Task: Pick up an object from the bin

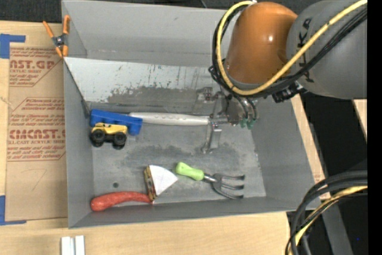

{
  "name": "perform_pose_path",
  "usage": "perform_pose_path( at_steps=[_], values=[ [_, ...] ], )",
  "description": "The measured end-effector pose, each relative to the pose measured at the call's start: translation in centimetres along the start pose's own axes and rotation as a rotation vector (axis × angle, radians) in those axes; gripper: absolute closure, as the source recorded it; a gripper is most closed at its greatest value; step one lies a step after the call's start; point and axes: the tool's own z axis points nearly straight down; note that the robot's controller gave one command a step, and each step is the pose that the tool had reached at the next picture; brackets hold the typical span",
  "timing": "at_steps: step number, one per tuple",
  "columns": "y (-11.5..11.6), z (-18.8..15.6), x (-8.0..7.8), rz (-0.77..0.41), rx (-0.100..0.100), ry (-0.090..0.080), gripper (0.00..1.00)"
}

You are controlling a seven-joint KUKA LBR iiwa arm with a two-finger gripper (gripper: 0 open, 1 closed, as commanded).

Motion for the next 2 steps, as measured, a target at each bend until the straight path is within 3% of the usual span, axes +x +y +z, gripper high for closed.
perform_pose_path(
  at_steps=[1,2],
  values=[
    [0.0,-0.5,-0.1,0.0,-0.001,-0.008,0.0],
    [-8.4,13.1,7.7,-0.059,0.0,-0.007,0.0]
  ],
)
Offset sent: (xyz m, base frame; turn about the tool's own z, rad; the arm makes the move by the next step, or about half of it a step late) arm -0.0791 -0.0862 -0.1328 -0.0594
